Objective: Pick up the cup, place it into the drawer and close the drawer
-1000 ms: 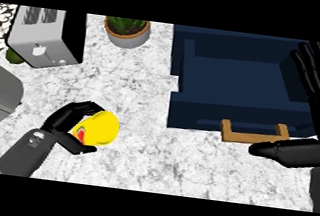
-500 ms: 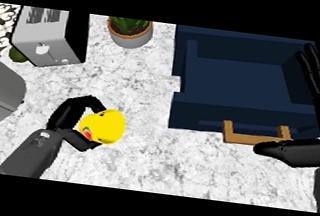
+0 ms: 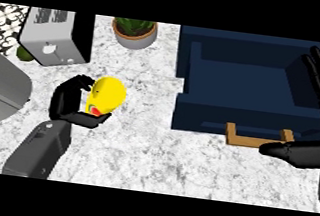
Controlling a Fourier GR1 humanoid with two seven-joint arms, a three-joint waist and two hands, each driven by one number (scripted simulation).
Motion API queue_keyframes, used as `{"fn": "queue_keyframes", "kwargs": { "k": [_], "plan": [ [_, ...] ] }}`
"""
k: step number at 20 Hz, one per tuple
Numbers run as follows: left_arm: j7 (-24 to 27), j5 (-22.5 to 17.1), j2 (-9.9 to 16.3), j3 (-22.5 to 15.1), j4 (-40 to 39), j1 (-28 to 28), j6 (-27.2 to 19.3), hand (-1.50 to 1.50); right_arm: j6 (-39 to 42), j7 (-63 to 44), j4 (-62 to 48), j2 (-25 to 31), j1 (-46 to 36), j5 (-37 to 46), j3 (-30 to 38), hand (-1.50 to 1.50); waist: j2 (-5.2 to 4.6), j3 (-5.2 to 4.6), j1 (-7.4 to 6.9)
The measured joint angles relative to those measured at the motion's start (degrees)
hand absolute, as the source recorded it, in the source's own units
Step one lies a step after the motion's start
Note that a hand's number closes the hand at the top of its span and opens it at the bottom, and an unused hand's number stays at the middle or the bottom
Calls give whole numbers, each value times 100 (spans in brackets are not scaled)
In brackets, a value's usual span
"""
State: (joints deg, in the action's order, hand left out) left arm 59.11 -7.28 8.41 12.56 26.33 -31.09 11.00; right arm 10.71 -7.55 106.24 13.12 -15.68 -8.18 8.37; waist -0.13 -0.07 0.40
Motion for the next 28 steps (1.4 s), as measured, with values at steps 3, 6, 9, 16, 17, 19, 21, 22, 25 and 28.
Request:
{"fn": "queue_keyframes", "kwargs": {
  "k": [3,6,9,16,17,19,21,22,25,28],
  "plan": [
    [-201,-13,-158,-72,393,-202,-172,150,44,54,-63,48,17,-25,81,-150,15,5,-24],
    [-656,-26,-308,-190,894,-542,-359,150,-10,47,-27,10,69,73,34,-150,36,9,-53],
    [-1222,10,-479,-404,1467,-758,-527,150,-83,8,70,-41,118,173,-29,-150,47,12,-70],
    [-2760,1,-715,-796,2401,-1687,-1226,150,-92,67,124,-105,207,188,-44,-150,41,12,-33],
    [-2891,-37,-742,-950,2454,-1772,-1404,150,-72,106,63,-83,183,180,-9,-150,37,11,-23],
    [-3251,-49,-779,-1100,2523,-2102,-1664,150,-35,117,10,-18,109,145,60,-150,30,11,-7],
    [-3510,-78,-800,-1164,2363,-2480,-1877,150,-23,183,-47,-19,118,170,68,-150,19,11,22],
    [-3692,-81,-808,-1195,2270,-2746,-2048,150,-6,195,-61,-13,105,159,70,-150,13,11,47],
    [-4027,-169,-825,-1360,1780,-3324,-2399,150,-34,287,-84,-79,134,225,16,-150,-6,12,115],
    [-4271,-326,-833,-1588,1211,-3781,-2738,150,33,347,-286,-35,-24,171,58,-150,-33,14,191]
  ]
}}
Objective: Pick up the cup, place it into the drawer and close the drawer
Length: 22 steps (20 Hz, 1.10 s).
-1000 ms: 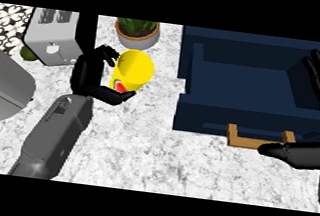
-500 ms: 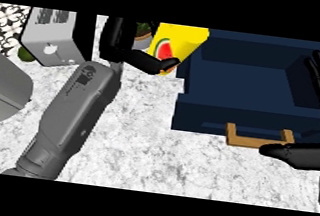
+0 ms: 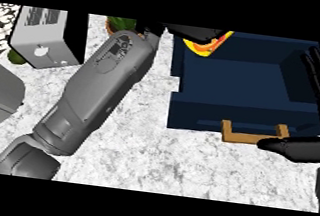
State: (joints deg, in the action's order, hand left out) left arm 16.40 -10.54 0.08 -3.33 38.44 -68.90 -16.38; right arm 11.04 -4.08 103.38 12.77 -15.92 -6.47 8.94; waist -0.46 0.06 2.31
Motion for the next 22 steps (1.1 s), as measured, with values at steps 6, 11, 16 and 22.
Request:
{"fn": "queue_keyframes", "kwargs": {
  "k": [6,11,16,22],
  "plan": [
    [-274,-244,-6,-392,-1131,-683,-380,150,50,-49,-71,33,-237,-69,-11,-150,-63,3,209],
    [-490,-407,-8,-855,-1771,-839,-148,150,129,-44,-59,0,-342,-111,-123,-150,-120,7,446],
    [-524,-546,-8,-1301,-2056,-744,32,-150,228,-82,-70,19,-516,-224,-165,-150,-179,8,694],
    [-244,-928,-8,-1552,-1979,-447,109,-150,400,-111,-89,-57,-682,-394,-341,-150,-232,4,903]
  ]
}}
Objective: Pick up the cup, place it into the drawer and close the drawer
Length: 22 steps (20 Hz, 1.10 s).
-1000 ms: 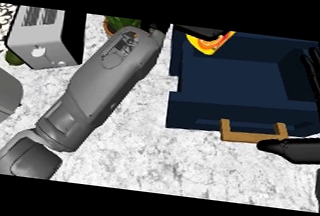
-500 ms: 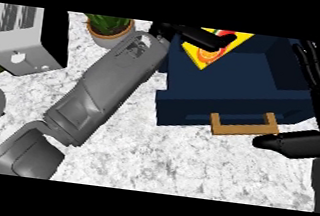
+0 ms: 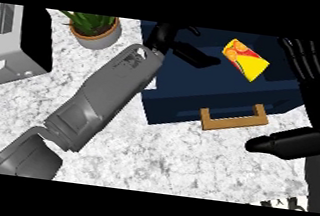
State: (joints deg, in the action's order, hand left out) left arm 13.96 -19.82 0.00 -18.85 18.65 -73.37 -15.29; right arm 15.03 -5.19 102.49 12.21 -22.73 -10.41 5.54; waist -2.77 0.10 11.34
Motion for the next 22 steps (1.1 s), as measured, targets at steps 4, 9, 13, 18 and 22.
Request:
{"fn": "queue_keyframes", "kwargs": {
  "k": [4,9,13,18,22],
  "plan": [
    [276,-420,0,83,191,69,17,-150,407,-50,-26,-94,-95,-373,-296,150,-23,-3,72],
    [761,-959,0,270,431,90,123,-150,1165,-228,-35,5,-84,-851,-757,150,3,-9,-2],
    [1104,-1261,-1,348,484,103,-48,-150,1787,-550,-16,460,22,-757,-1152,150,60,-12,-140],
    [1356,-1528,0,326,422,152,-207,-150,2099,-671,-40,915,197,-14,-1440,-150,124,-8,-430],
    [1461,-1675,0,395,400,153,-220,-150,1864,-442,-41,1046,392,1165,-1725,-150,169,-6,-676]
  ]
}}
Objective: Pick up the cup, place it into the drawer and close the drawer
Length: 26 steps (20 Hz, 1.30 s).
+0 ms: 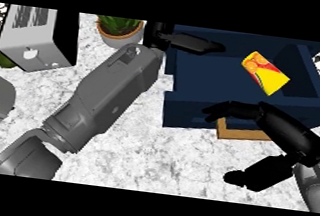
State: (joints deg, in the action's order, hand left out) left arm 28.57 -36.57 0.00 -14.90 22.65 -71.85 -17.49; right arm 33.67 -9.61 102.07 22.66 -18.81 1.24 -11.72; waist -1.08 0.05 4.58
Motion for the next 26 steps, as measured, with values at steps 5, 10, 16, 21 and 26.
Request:
{"fn": "queue_keyframes", "kwargs": {
  "k": [5,10,16,21,26],
  "plan": [
    [155,-138,36,102,138,196,140,-150,-570,473,-864,-157,109,1261,-403,-150,36,1,-314],
    [275,-146,146,149,400,608,375,-150,-988,1097,-2198,-323,-33,2199,-871,150,59,2,-576],
    [300,-152,327,148,872,1169,569,-150,-1585,1933,-4259,-530,-825,2784,-763,150,66,-9,-822],
    [206,-193,588,148,1251,1548,843,-150,-1953,2658,-5605,-557,-1634,2746,-246,150,26,7,-1019],
    [134,-224,814,136,1561,1850,1089,-150,-2312,3095,-6583,-450,-2365,2576,343,150,-46,33,-1195]
  ]
}}
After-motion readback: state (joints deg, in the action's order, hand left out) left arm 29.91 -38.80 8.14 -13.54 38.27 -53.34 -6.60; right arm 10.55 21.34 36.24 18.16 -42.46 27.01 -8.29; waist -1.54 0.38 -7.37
